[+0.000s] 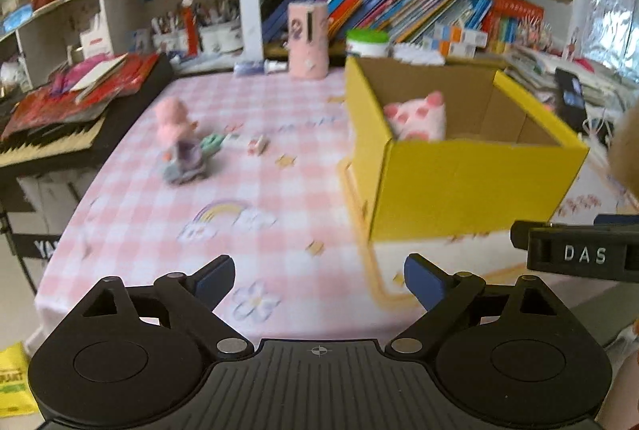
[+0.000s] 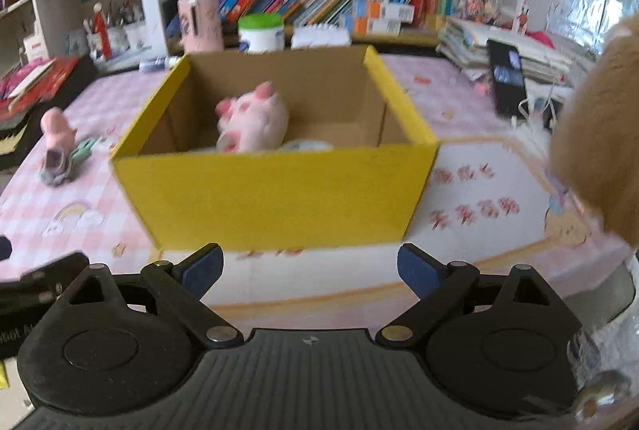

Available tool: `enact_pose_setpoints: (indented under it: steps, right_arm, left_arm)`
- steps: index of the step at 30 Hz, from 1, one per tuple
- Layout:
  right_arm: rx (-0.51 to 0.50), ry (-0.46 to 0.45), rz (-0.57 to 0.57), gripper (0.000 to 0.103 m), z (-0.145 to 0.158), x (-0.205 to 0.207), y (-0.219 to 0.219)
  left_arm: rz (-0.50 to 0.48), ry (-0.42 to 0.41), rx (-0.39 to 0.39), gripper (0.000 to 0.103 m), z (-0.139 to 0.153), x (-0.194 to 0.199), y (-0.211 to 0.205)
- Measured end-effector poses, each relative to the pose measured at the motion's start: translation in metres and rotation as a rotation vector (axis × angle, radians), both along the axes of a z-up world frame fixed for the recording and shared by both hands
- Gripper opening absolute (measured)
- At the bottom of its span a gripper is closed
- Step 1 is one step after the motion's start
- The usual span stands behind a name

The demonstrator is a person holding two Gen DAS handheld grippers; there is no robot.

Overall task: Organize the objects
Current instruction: 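Open both tools and withdraw them from the yellow box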

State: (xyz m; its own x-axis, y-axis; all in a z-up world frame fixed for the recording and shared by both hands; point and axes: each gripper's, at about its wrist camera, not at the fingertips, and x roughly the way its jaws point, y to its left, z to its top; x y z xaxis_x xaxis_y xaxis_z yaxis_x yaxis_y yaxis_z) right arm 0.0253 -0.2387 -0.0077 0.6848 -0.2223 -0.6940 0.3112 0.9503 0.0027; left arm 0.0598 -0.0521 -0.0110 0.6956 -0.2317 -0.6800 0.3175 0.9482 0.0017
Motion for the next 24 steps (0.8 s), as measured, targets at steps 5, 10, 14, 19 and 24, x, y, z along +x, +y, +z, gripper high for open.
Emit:
enact_pose_setpoints:
  steps: [5, 10, 14, 19, 24]
  right_arm:
    - [0.010, 0.025, 0.036, 0.094, -0.003, -0.008, 0.032]
    - [0.018, 0.024, 0.064, 0.094, -0.002, -0.016, 0.062]
    - [0.025, 0.019, 0.071, 0.094, 0.000, -0.021, 0.078]
    - [0.030, -0.001, 0.085, 0.094, 0.005, -0.026, 0.098]
    - [0.031, -0.013, 0.093, 0.094, 0.009, -0.029, 0.115]
  left_arm:
    - [0.049, 0.009, -0.008, 0.095, -0.001, -0.010, 0.033]
    - [0.075, 0.009, -0.012, 0.095, 0.001, -0.017, 0.058]
    - [0.077, -0.016, -0.001, 0.096, 0.007, -0.023, 0.072]
    - [0.069, -0.043, 0.007, 0.098, 0.011, -0.030, 0.087]
    - [0.083, -0.060, 0.001, 0.098, 0.015, -0.034, 0.105]
